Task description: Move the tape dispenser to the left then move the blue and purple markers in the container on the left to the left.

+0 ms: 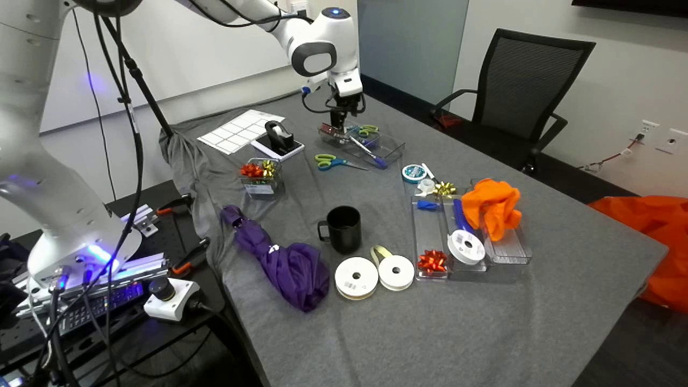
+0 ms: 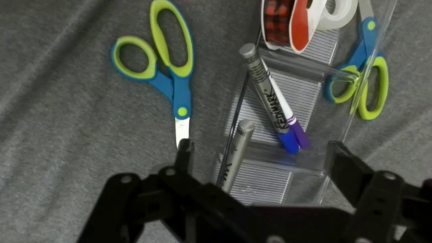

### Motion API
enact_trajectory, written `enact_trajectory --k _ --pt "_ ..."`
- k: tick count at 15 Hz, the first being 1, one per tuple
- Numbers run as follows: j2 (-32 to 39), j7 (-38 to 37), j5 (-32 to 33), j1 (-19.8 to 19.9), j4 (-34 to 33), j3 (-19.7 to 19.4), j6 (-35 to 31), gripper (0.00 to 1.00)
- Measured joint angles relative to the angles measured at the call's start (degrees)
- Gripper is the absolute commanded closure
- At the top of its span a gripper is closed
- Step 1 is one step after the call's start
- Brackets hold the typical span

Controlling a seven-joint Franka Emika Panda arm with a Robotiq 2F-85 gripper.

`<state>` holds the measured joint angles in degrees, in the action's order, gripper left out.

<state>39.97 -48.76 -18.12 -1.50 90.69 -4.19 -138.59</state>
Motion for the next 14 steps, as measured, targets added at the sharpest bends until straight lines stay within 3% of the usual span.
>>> enact_trajectory --k 5,12,13,14 --pt "3.42 -10.42 0.33 -1.82 -0.65 -0.08 -3.91 0.0" --pt "6.31 -19.15 3.22 -3.45 -2.62 -1.57 -5.47 0.0" --pt "6.57 -20.08 3.79 -3.55 -2.97 -1.78 -5.47 0.25" --pt "6.89 -20.86 4.34 -3.63 -3.37 -1.96 -5.48 0.26"
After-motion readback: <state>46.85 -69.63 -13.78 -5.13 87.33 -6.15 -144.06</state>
